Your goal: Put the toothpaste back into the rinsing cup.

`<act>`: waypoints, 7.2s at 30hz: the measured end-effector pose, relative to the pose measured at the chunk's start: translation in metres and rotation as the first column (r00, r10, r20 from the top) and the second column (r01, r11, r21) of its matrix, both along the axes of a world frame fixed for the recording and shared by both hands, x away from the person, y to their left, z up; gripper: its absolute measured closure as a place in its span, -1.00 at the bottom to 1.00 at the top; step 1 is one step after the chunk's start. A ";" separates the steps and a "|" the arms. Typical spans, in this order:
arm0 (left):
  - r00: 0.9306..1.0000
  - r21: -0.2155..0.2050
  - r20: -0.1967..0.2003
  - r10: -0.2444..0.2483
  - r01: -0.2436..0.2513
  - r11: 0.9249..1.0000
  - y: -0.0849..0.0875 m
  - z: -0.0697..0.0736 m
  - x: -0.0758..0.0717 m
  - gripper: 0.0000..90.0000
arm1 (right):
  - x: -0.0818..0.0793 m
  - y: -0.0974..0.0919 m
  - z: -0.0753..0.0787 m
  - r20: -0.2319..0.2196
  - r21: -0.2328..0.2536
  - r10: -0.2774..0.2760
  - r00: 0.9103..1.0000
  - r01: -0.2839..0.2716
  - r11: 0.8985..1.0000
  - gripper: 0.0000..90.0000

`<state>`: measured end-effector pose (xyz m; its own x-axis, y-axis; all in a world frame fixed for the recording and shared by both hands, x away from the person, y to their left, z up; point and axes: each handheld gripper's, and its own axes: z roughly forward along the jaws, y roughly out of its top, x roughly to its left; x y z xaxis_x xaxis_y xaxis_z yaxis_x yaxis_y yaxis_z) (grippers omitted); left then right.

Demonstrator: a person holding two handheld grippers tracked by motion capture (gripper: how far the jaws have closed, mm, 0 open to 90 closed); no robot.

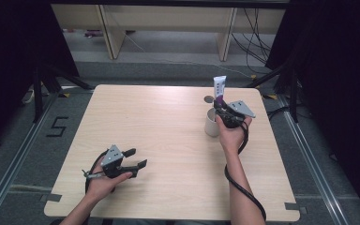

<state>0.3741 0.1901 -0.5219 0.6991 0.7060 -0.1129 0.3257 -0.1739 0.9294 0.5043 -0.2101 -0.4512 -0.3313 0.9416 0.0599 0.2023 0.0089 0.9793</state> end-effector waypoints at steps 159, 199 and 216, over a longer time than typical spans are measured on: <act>1.000 0.011 -0.010 0.006 -0.006 1.000 -0.002 0.000 -0.001 -0.33 | -0.018 -0.004 0.003 -0.252 -0.112 0.039 0.967 -0.070 0.991 0.35; 1.000 0.016 -0.012 0.012 -0.012 1.000 -0.001 0.000 0.000 -0.33 | -0.084 -0.053 0.004 -0.329 -0.159 0.063 0.942 -0.121 0.980 0.15; 1.000 0.015 -0.004 0.017 -0.017 1.000 -0.001 0.000 -0.001 -0.32 | -0.120 -0.075 -0.029 -0.325 -0.125 0.091 0.941 -0.138 0.982 0.04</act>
<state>0.3730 0.1889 -0.5215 0.6865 0.7195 -0.1049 0.3325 -0.1823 0.9253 0.3847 -0.2850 -0.4800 -0.4239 0.9046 0.0461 0.4905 0.1864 0.8513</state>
